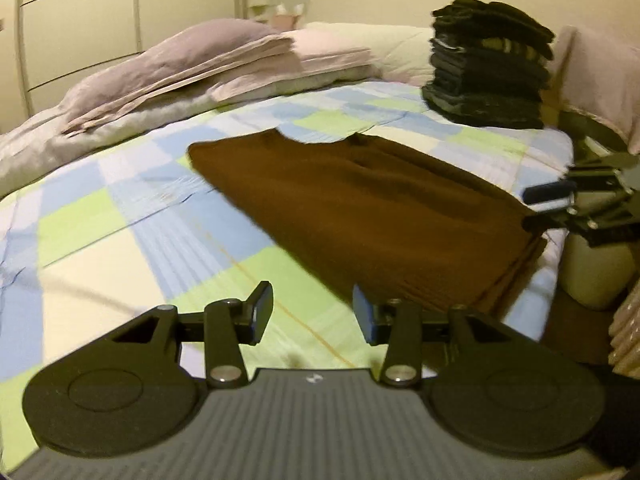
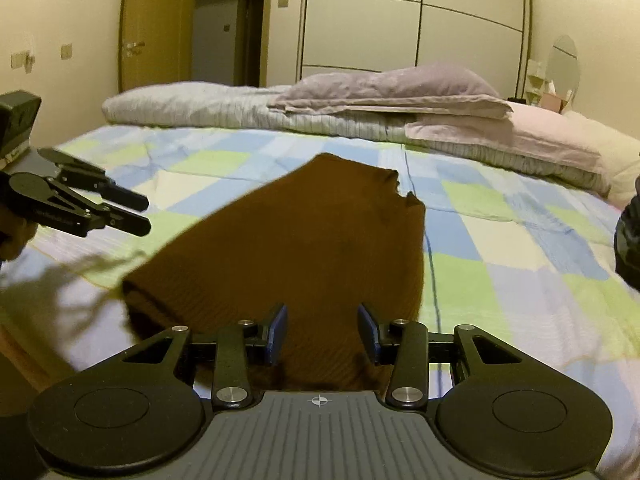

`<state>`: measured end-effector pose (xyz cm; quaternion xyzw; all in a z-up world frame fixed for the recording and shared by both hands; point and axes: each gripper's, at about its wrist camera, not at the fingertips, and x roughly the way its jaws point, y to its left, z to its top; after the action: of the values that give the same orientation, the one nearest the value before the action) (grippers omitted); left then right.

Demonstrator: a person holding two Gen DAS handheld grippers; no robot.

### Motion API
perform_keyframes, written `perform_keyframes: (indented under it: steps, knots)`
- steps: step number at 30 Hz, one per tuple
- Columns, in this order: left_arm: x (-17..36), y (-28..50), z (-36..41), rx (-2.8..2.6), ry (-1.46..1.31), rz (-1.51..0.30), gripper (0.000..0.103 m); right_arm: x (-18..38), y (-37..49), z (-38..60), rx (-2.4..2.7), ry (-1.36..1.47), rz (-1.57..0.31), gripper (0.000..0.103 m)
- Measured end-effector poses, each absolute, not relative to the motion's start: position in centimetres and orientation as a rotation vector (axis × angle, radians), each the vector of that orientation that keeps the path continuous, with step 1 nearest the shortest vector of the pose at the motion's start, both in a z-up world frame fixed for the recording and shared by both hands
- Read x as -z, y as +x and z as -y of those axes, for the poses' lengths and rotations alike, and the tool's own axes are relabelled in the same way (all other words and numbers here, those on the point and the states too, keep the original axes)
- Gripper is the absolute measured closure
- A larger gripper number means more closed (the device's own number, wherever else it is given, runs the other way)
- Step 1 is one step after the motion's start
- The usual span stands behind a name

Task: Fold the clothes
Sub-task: 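Move both grippers to the hem end of the folded vest, then grasp the folded vest's end with the right gripper while the left gripper grasps beside it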

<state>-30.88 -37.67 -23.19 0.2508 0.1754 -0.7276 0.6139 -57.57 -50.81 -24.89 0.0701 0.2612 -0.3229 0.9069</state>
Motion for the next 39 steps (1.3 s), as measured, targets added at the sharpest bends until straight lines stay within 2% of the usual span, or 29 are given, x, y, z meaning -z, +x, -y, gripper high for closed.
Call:
perform_keyframes:
  steps: [2,3,4,5,10,17,25,32,39]
  knots:
    - [23.0,-32.1,36.8,1.641,0.632,-0.374,0.060,24.4,-58.1,49.2,0.664,0.118,-0.539,0.058]
    - [23.1,-32.9,36.4,1.626,0.672,-0.348,0.060,24.2,-58.5,48.5,0.670,0.097,-0.536,0.046]
    - [23.2,-33.7,36.1,1.611,0.711,-0.321,0.059,24.0,-58.8,47.8,0.678,0.078,-0.530,0.029]
    - [23.3,-34.5,35.7,1.594,0.750,-0.295,0.058,23.9,-59.2,47.2,0.686,0.067,-0.523,0.026]
    - [23.9,-38.4,34.0,1.508,0.942,-0.159,0.045,23.8,-60.9,44.9,0.694,0.013,-0.538,0.026]
    - [27.7,-40.6,31.5,1.520,1.222,0.188,0.041,25.3,-60.5,44.6,0.672,-0.158,-0.645,0.026]
    - [30.6,-41.7,31.8,1.599,1.308,0.487,0.041,28.4,-57.8,44.5,0.555,-0.423,-0.809,0.026]
    - [30.8,-42.4,34.4,1.694,1.315,0.480,0.041,32.1,-56.1,46.4,0.451,-0.621,-0.952,0.026]
    - [30.6,-42.2,35.7,1.728,1.297,0.479,0.039,33.7,-55.3,47.9,0.350,-0.813,-0.969,0.026]
